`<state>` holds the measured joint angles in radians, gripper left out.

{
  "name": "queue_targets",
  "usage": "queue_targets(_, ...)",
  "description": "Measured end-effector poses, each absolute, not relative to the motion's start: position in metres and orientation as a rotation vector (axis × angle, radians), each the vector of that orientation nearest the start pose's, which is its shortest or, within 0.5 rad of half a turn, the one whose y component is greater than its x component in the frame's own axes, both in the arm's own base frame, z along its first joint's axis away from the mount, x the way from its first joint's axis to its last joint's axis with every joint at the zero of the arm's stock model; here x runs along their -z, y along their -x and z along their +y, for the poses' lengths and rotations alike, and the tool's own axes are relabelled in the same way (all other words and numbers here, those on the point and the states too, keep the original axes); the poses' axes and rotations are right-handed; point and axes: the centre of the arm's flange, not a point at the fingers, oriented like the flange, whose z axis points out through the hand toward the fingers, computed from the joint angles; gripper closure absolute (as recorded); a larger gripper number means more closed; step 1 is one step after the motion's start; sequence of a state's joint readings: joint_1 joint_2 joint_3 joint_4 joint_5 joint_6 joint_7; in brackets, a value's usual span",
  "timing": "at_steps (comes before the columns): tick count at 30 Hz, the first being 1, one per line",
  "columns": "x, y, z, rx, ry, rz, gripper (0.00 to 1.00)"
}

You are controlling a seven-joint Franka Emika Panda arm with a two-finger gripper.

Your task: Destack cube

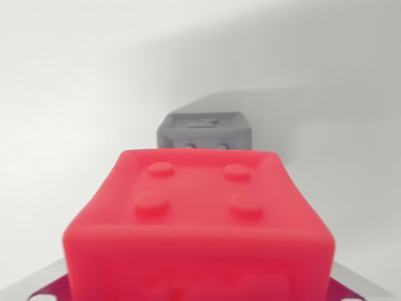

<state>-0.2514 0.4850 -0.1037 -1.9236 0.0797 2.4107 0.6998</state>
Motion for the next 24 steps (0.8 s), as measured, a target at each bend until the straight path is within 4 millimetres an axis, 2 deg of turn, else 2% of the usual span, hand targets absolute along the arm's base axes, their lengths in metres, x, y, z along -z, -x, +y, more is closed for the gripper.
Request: queue_targets(24, -0.225, -0.546, -0.202, -0.009, 2.681, 1.633, 1.0)
